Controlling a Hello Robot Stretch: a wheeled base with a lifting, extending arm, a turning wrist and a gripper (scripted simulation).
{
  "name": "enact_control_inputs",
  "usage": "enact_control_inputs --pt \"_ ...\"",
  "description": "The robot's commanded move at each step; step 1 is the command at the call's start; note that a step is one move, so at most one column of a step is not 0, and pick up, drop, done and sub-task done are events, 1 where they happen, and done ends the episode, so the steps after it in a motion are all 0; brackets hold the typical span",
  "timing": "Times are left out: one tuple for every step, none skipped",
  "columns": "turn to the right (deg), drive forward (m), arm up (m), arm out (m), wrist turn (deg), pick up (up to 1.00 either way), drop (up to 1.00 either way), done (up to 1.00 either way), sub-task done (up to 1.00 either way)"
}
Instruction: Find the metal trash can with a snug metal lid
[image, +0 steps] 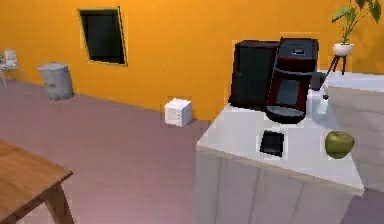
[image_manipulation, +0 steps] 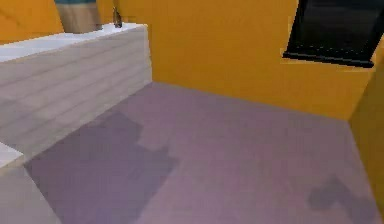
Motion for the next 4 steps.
enact_control_inputs --pt "0.0 0.5 0.0 0.0 0.0 0.0 0.0 0.0 0.0" --pt "-36.0 0.0 0.0 0.0 0.0 0.0 0.0 0.0 0.0" --pt "0.0 0.6 0.0 0.0 0.0 0.0 0.0 0.0 0.0" --pt "-12.0 0.0 0.0 0.0 0.0 0.0 0.0 0.0 0.0"
